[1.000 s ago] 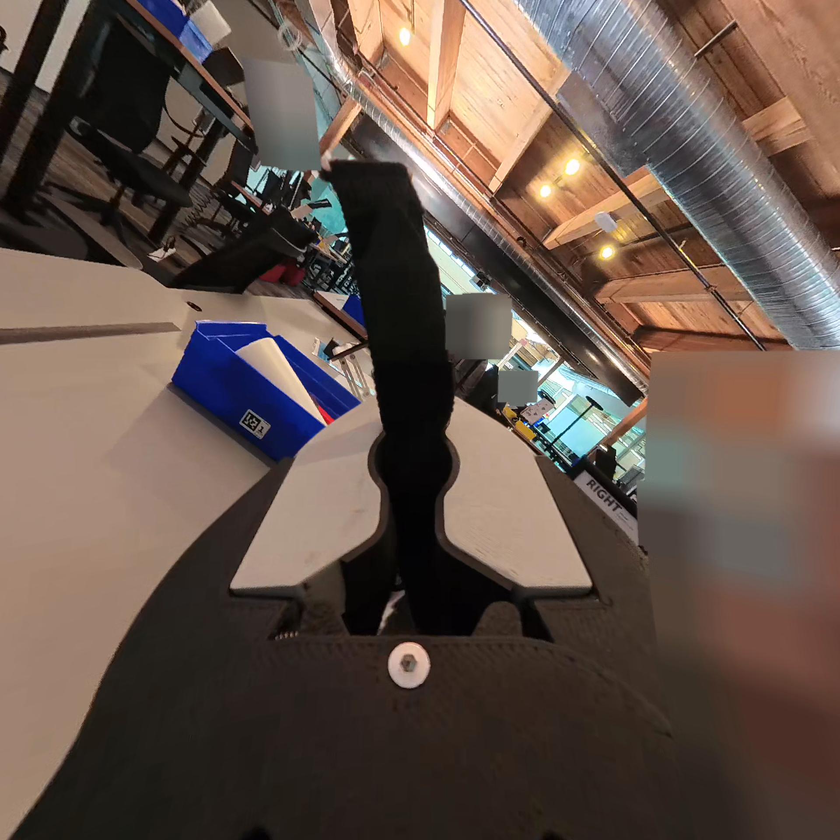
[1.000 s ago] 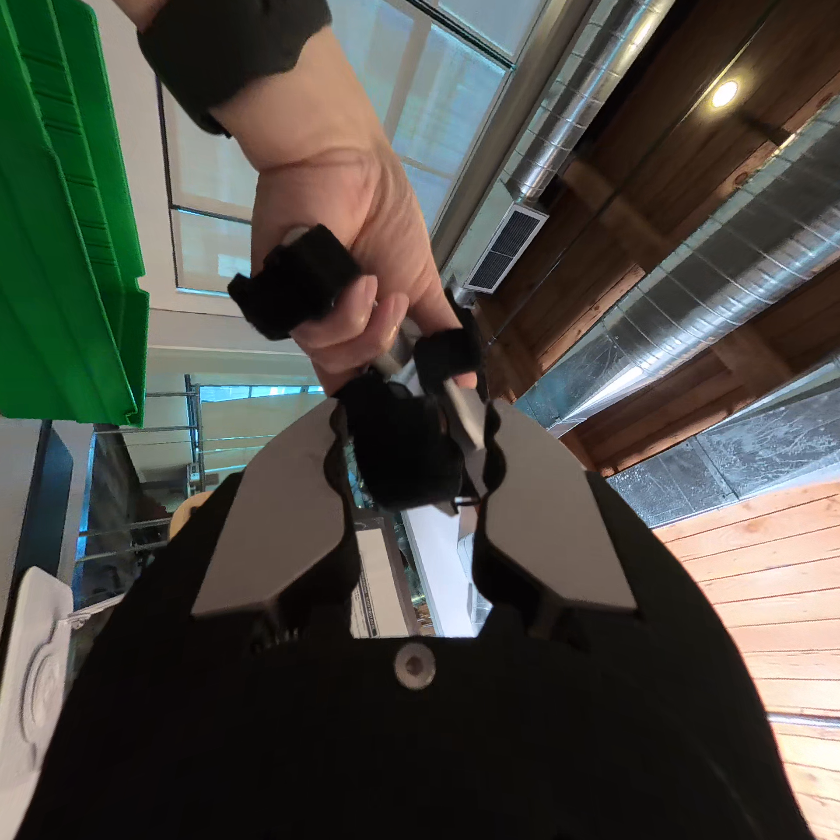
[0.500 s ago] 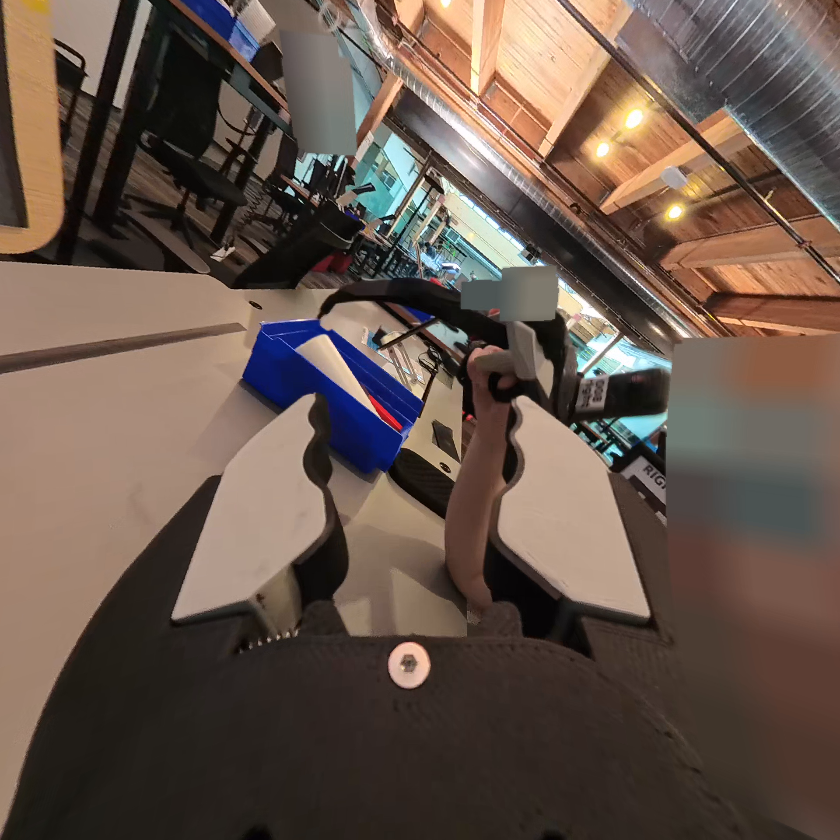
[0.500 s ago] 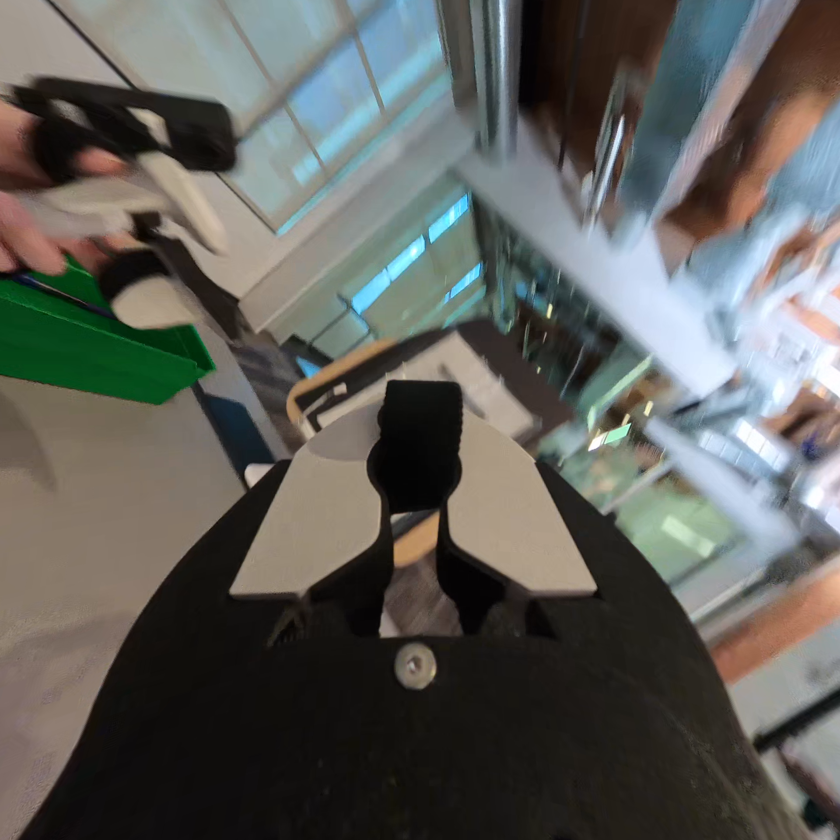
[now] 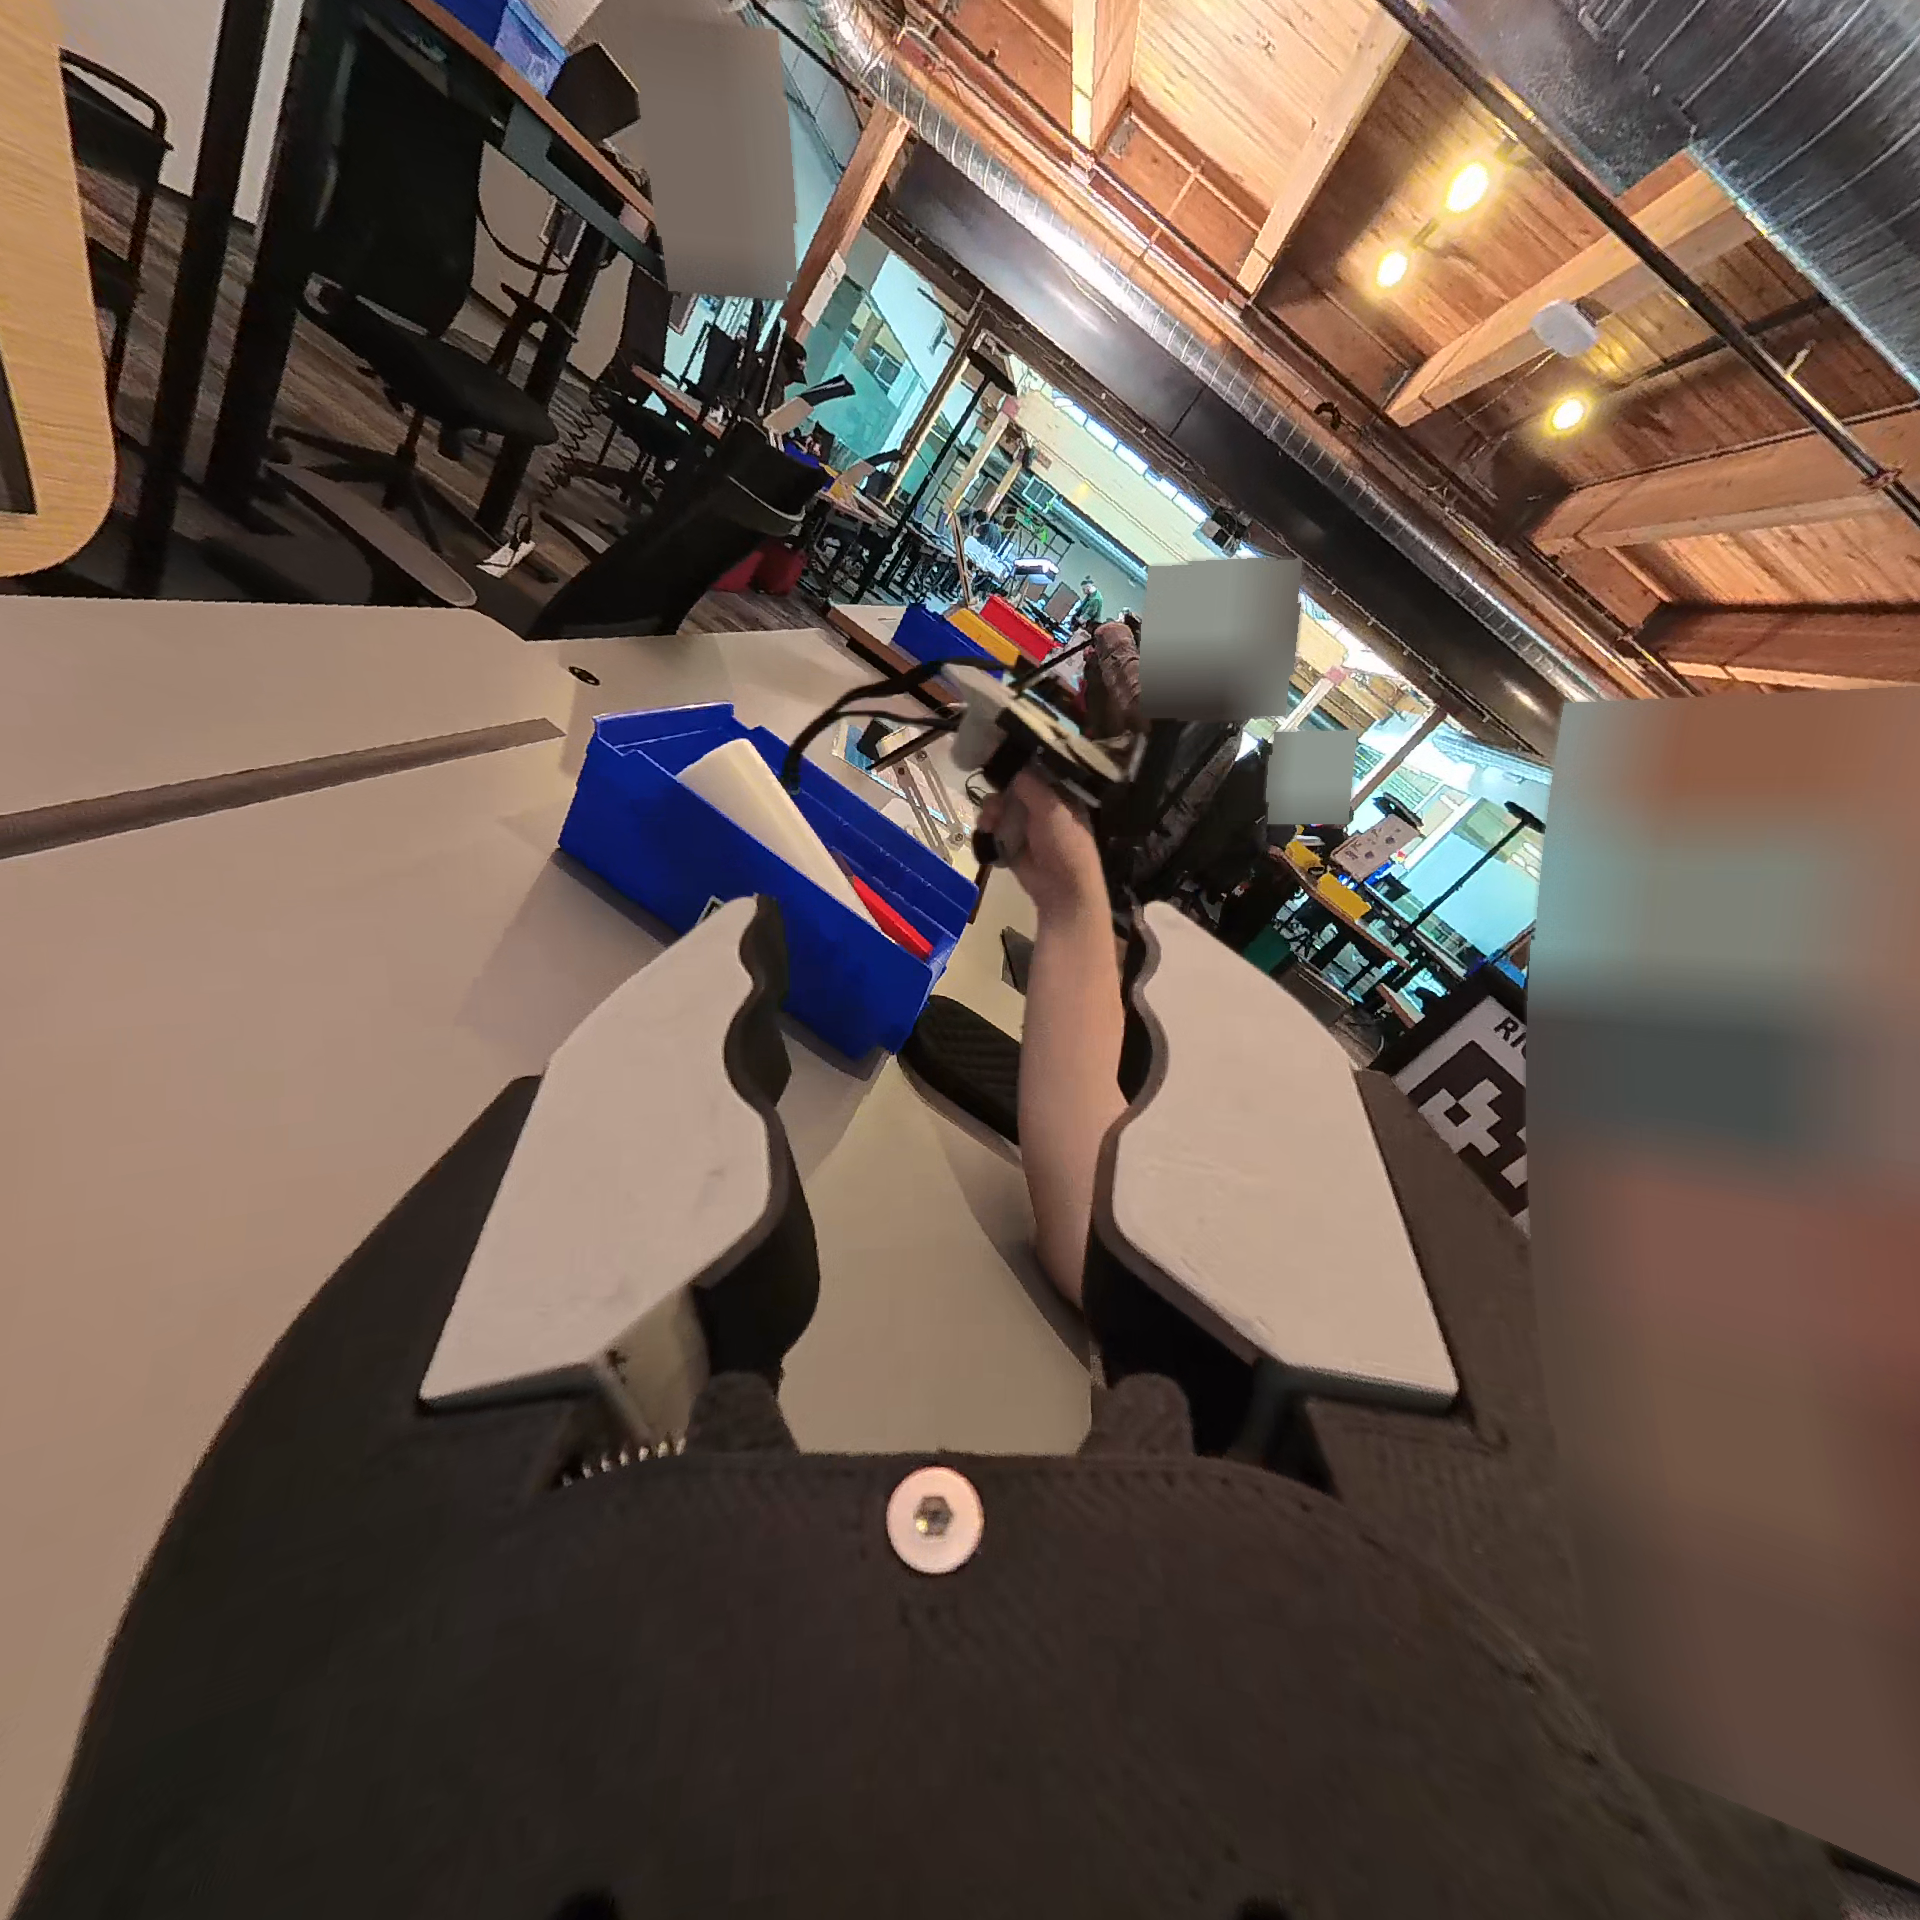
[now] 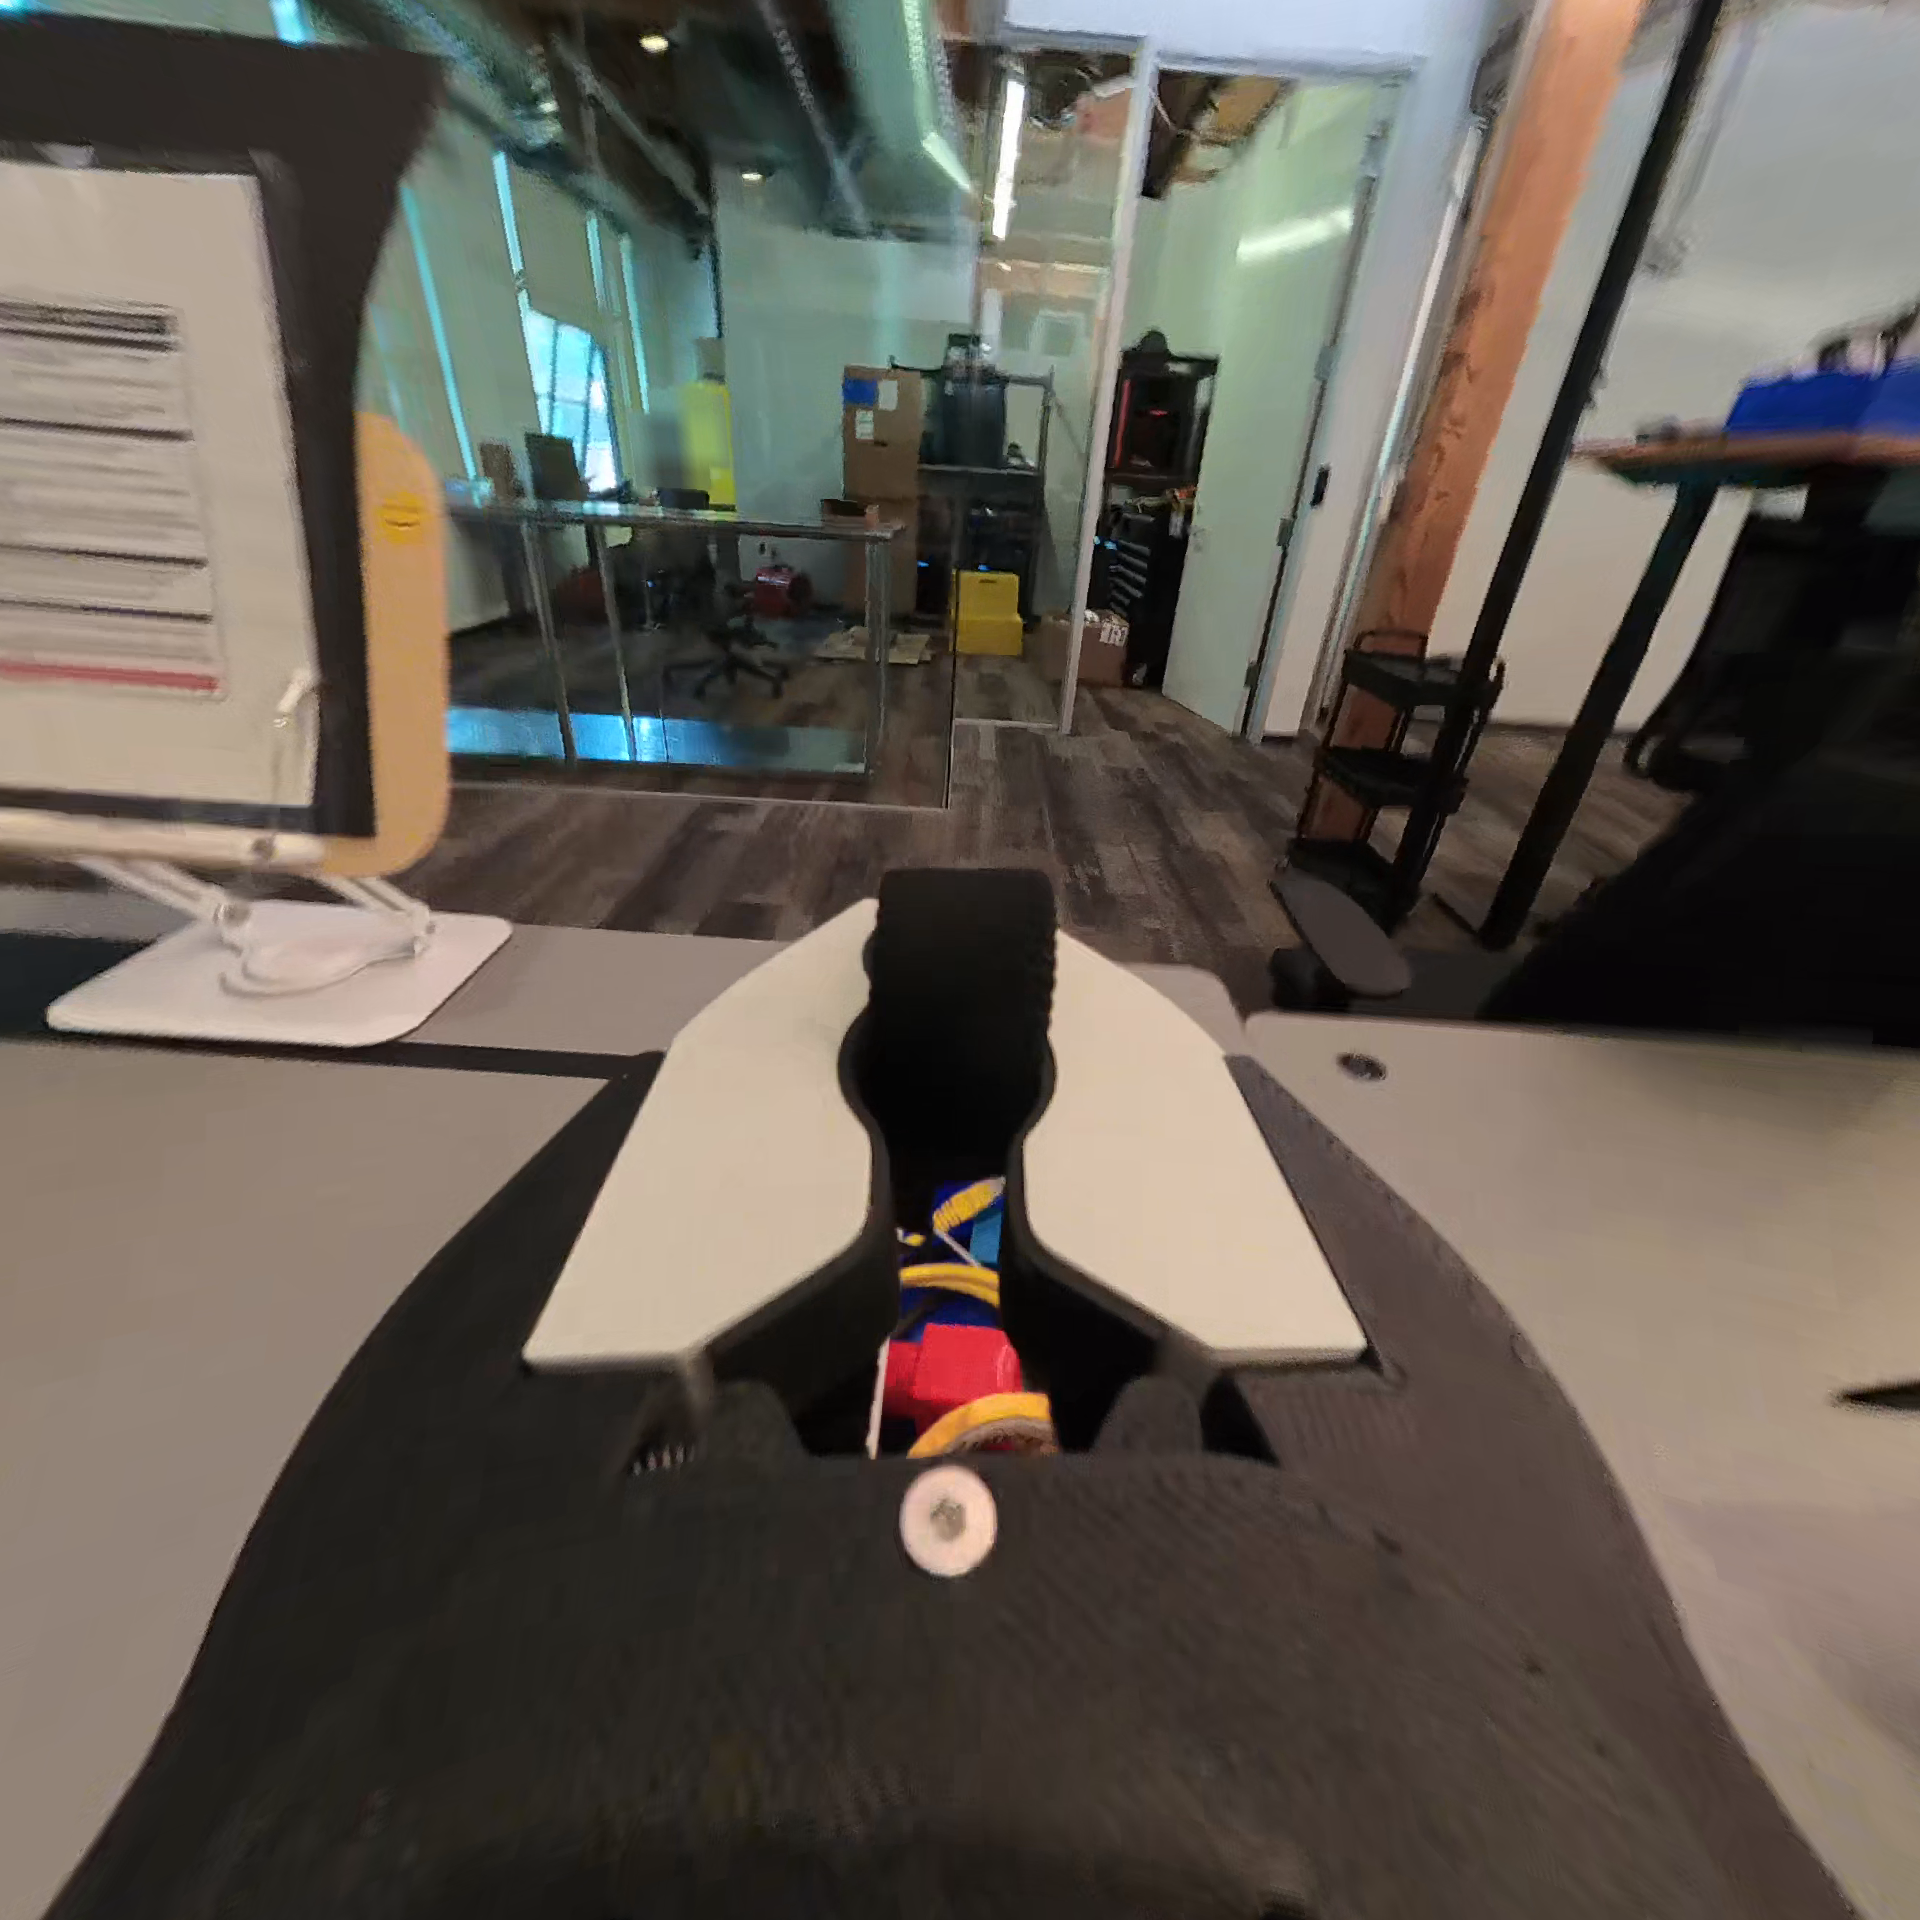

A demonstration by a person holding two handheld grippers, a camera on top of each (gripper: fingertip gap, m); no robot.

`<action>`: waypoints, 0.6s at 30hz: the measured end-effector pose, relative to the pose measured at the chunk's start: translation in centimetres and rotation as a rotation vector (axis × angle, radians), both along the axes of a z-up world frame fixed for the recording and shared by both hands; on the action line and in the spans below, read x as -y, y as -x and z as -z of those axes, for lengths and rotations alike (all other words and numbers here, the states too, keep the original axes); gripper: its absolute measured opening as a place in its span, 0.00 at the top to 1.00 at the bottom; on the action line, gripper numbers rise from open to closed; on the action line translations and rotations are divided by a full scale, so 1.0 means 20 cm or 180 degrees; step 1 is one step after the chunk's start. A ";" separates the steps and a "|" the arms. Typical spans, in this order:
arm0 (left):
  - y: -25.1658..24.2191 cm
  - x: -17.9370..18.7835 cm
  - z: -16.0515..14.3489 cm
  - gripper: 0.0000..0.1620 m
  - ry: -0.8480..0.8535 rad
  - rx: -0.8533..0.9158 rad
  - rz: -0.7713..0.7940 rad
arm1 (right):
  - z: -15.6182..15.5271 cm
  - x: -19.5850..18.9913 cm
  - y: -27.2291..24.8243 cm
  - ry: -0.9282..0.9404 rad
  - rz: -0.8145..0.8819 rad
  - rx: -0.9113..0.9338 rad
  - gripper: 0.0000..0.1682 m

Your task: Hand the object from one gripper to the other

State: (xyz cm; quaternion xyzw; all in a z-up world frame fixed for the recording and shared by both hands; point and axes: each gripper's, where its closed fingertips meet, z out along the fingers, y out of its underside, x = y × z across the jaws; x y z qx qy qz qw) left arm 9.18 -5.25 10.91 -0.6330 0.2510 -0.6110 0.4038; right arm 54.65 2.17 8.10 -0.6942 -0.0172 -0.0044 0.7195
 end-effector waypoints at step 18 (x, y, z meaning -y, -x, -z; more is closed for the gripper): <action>0.72 -0.30 0.12 0.63 -0.0858 -0.2300 -0.2381 | 0.45 0.12 -0.01 0.2371 0.0401 0.0496 0.56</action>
